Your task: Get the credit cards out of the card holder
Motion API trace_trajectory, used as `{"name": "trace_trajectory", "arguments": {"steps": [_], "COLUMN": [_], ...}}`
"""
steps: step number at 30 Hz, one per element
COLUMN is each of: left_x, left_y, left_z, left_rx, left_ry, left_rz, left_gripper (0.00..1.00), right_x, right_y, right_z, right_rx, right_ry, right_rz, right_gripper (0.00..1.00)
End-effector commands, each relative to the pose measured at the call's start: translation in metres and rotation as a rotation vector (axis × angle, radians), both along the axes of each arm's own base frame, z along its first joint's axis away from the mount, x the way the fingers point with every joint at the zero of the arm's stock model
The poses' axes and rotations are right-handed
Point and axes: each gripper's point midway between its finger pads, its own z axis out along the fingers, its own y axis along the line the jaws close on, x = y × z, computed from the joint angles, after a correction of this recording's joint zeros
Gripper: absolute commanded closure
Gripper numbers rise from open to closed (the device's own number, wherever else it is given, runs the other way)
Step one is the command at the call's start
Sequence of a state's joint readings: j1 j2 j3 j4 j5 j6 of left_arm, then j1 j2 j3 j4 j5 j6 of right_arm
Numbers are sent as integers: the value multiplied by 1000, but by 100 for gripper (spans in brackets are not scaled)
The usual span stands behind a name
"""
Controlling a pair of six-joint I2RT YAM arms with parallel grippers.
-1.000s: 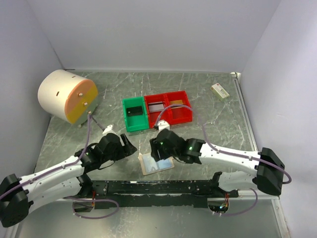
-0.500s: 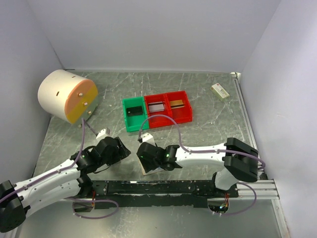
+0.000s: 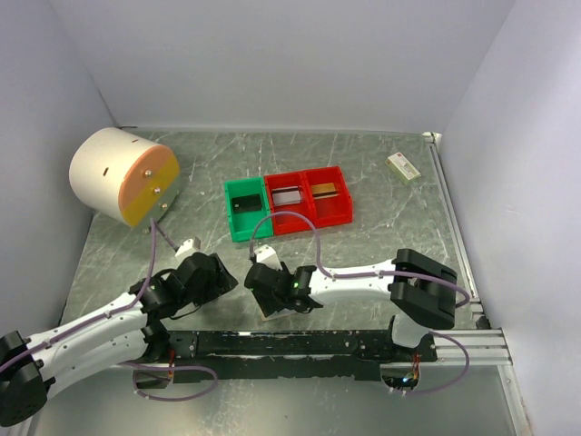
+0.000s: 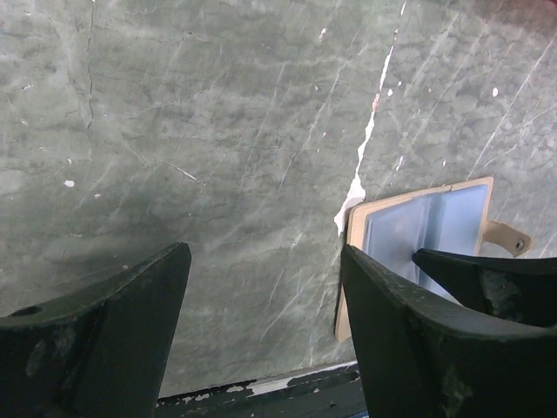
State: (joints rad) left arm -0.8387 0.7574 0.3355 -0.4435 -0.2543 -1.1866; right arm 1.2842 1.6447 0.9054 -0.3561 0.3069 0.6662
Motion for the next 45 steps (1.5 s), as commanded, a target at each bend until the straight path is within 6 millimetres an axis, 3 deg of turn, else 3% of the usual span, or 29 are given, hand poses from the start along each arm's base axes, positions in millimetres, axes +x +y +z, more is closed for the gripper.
{"name": "trace_trajectory", "arguments": {"steps": [1,13,21,34,45], "left_x": [-2,-3,-4,-4,-3], "left_y": [5,3,1,2,2], "left_z": [-4,-4,-4,-4,-3], "left_rx": [16,5,8,3,10], "left_ry": [1,-1,4,-1,-1], "left_rz": [9,-5,-14,-10,-13], "left_gripper": [18,18,18,18,17], "right_x": [-5,-11,-9,13,9], "right_y": [-12,-4,-9,-34,-31], "right_z": [-15,-13,-14,-18,-28], "right_rx": [-32,120,147,-58,-132], "right_ry": [26,157,186,30,4], "right_rz": [-7,30,2,-38,-17], "right_gripper": [41,48,51,41,40]}}
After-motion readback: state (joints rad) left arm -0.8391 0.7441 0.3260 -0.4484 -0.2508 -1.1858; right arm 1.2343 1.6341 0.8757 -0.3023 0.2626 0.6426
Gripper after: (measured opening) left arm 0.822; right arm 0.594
